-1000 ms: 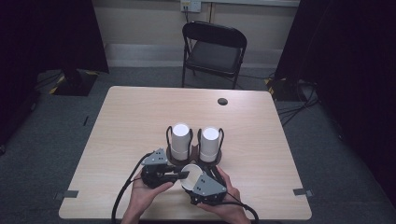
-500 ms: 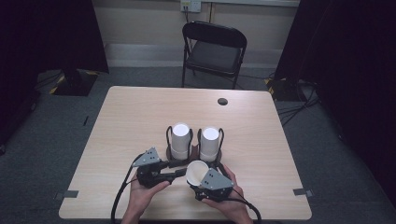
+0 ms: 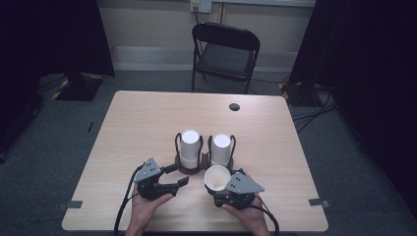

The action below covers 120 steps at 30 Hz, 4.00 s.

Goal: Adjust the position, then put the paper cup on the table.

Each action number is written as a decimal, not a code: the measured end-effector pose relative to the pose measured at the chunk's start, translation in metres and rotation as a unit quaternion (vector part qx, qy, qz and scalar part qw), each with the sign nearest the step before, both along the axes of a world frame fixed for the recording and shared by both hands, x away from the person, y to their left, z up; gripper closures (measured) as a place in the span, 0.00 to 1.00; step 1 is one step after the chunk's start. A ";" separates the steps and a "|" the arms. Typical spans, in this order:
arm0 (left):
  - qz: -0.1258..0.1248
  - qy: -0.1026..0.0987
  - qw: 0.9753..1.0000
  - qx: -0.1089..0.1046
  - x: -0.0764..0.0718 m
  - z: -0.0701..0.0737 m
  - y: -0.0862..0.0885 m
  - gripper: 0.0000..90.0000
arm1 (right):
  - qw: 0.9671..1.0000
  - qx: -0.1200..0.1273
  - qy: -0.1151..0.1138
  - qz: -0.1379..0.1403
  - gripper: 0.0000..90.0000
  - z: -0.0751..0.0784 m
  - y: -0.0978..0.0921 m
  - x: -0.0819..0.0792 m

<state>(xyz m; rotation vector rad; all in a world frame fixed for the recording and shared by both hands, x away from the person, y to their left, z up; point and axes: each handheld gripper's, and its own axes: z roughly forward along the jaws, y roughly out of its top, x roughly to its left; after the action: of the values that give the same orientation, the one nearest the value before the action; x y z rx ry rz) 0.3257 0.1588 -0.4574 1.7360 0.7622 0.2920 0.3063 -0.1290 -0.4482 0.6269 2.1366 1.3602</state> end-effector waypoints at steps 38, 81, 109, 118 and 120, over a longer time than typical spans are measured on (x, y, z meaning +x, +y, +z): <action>0.134 -0.058 0.989 0.014 -0.012 -0.039 0.019 0.18 | 0.986 0.114 0.000 -0.124 0.27 0.011 -0.074 0.039; 0.160 -0.073 0.984 0.025 -0.013 -0.039 0.017 0.20 | 0.957 0.141 0.025 -0.252 0.27 -0.016 -0.106 0.140; 0.167 -0.074 0.983 0.011 -0.014 -0.039 0.018 0.20 | 0.959 0.097 0.056 -0.261 0.25 -0.039 -0.102 0.148; 0.169 -0.074 0.983 0.004 -0.014 -0.040 0.020 0.19 | 0.957 0.082 0.091 -0.262 0.22 -0.045 -0.102 0.149; 0.168 -0.077 0.983 0.010 -0.014 -0.039 0.019 0.19 | 0.956 0.081 0.095 -0.265 0.20 -0.045 -0.102 0.148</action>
<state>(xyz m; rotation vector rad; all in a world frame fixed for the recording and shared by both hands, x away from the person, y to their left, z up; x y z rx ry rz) 0.3112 0.1779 -0.4969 1.5786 0.9395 0.6576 0.4547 -0.2313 -0.4936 1.3337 1.8086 1.2092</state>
